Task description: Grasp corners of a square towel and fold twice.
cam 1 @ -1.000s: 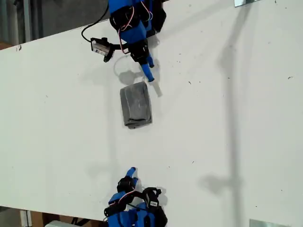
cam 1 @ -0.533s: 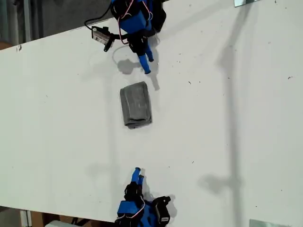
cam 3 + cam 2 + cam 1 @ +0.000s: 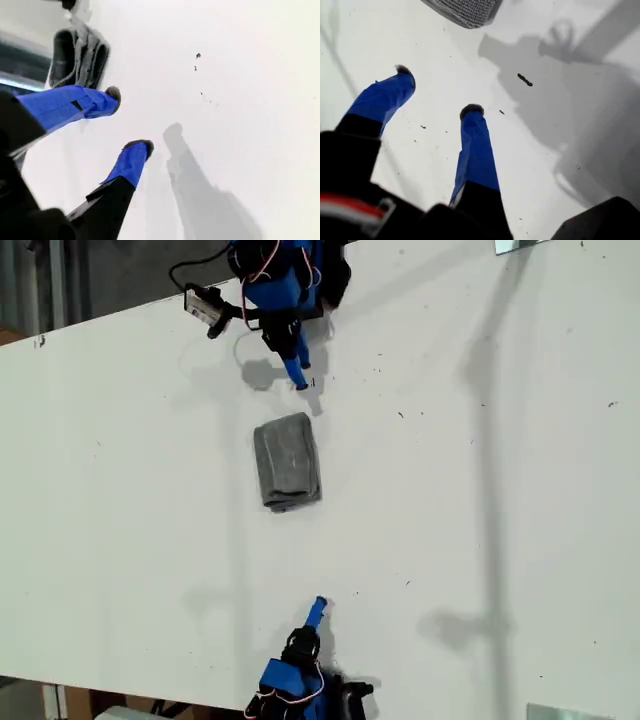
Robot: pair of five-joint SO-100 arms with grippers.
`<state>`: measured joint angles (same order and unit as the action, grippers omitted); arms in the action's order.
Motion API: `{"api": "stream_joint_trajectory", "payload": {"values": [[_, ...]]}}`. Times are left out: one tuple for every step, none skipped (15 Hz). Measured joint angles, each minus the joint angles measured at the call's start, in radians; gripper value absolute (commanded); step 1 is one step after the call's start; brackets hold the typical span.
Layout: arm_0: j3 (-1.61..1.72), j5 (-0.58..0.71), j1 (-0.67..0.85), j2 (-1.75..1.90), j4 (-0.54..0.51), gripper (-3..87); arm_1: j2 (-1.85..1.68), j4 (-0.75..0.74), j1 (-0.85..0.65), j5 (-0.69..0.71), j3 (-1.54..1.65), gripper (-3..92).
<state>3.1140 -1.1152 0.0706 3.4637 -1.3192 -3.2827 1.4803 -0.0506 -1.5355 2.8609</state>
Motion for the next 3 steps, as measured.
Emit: {"api": "stream_joint_trajectory", "payload": {"values": [[0.000, 0.043, 0.000, 0.000, 0.003, 16.7, 0.000, 0.000, 0.002, 0.000, 0.000, 23.5], [0.000, 0.058, 0.000, 0.000, 0.005, 16.7, 0.000, 0.000, 0.002, 0.005, 0.000, 23.5], [0.000, 0.064, 0.000, 0.000, 0.005, 16.4, 0.000, 0.000, 0.002, 0.005, 0.000, 23.5]]}}
